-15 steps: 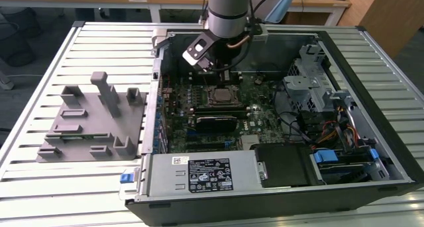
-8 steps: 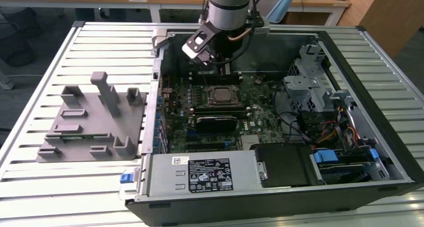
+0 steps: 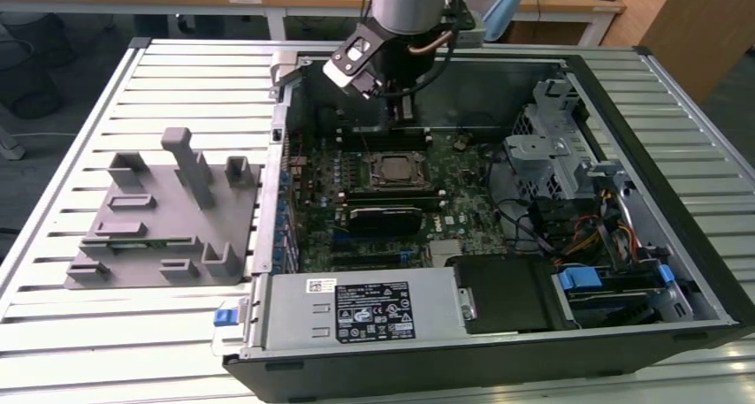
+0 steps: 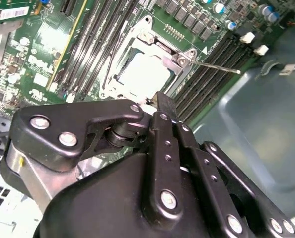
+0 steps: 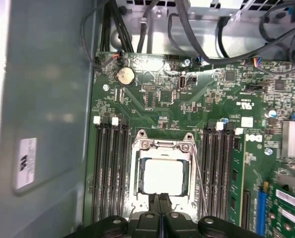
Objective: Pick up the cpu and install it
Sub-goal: 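Install the first cpu locking lever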
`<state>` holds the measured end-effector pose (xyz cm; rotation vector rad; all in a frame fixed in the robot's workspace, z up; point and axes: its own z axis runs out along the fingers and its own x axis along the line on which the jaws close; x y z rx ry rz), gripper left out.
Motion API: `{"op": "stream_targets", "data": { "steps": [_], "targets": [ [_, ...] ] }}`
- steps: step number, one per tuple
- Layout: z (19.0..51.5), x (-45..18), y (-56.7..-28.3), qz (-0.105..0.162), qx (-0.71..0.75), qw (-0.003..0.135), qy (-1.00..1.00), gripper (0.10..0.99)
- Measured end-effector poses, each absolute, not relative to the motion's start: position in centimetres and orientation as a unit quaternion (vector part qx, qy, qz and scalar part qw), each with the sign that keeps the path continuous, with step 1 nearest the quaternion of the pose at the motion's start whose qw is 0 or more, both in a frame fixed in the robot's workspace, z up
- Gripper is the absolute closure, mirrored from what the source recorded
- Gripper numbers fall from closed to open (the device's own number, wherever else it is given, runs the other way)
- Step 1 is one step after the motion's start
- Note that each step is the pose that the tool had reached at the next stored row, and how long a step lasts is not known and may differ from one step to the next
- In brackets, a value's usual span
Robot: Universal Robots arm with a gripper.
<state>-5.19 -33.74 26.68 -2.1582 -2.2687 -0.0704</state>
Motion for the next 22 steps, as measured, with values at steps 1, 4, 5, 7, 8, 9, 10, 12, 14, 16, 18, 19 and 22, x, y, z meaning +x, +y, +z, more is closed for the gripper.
{"op": "stream_targets", "data": {
  "steps": [1, 4, 5, 7, 8, 9, 10, 12, 14, 16, 18, 19, 22],
  "targets": [
    [26.96, -5.19, -33.74, -0.022, -0.689, 0.005, -0.724, 0.980],
    [27.70, -5.19, -33.74, -0.022, -0.689, 0.005, -0.724, 0.980],
    [27.80, -5.19, -33.74, -0.022, -0.688, 0.005, -0.725, 0.980],
    [27.81, -5.18, -33.73, -0.022, -0.683, 0.005, -0.730, 0.980],
    [27.81, -5.18, -33.73, -0.022, -0.676, 0.005, -0.736, 0.980],
    [27.81, -5.18, -33.73, -0.022, -0.670, 0.005, -0.742, 0.980],
    [27.81, -5.19, -33.74, -0.022, -0.651, 0.006, -0.759, 0.980],
    [27.81, -5.19, -33.74, -0.022, -0.637, 0.006, -0.770, 0.980],
    [27.81, -5.19, -33.74, -0.021, -0.624, 0.006, -0.781, 0.980],
    [27.80, -5.19, -33.74, -0.021, -0.609, 0.006, -0.793, 0.980],
    [27.80, -5.19, -33.74, -0.021, -0.594, 0.007, -0.804, 0.980],
    [27.79, -5.19, -33.74, -0.021, -0.588, 0.007, -0.809, 0.980],
    [27.78, -5.19, -33.74, -0.020, -0.565, 0.007, -0.825, 0.980]
  ]
}}
